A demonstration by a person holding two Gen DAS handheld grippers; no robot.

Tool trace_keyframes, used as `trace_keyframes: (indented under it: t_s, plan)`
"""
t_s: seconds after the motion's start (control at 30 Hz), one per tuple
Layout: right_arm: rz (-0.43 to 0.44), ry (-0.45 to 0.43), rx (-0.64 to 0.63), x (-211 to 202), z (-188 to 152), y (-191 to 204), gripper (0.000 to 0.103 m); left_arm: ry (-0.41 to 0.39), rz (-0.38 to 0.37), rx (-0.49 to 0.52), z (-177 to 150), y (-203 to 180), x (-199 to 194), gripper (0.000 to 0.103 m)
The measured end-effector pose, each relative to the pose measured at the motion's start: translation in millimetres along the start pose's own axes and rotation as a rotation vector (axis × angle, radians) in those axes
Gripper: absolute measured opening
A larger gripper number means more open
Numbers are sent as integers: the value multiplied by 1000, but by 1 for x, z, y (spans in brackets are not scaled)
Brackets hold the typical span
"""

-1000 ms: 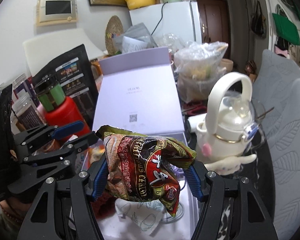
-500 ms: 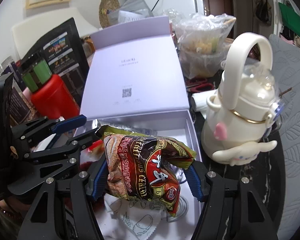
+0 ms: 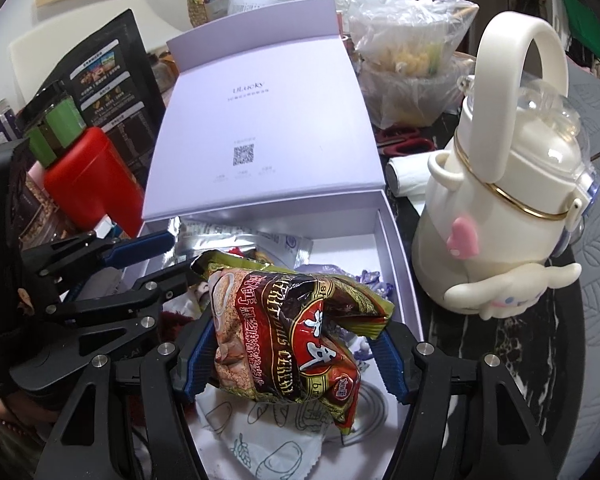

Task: Organize soft objects
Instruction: 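Release the red packet with left tool while right tool releases cereal bag into box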

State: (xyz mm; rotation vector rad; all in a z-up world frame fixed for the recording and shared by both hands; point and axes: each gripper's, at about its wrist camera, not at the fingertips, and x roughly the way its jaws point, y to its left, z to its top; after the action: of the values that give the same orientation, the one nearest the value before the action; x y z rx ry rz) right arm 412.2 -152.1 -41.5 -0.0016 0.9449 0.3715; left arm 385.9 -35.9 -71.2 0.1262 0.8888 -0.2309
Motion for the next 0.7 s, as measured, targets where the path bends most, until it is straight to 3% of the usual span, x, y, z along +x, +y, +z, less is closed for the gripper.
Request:
trace_keyframes:
  t_s: [0.23, 0.37, 0.6, 0.7]
  plan:
    - [-17, 12, 4, 3, 1, 0, 71, 27, 12, 10, 0, -3, 6, 38]
    - [-36, 18, 3, 4, 2, 0, 80, 50, 18, 7, 0, -4, 9, 38]
    - [-66, -2, -9, -2, 4, -1, 84, 97, 22, -7, 3, -3, 12, 38]
    - [-78, -15, -22, -6, 4, 0, 84, 106, 27, -5, 4, -4, 13, 53]
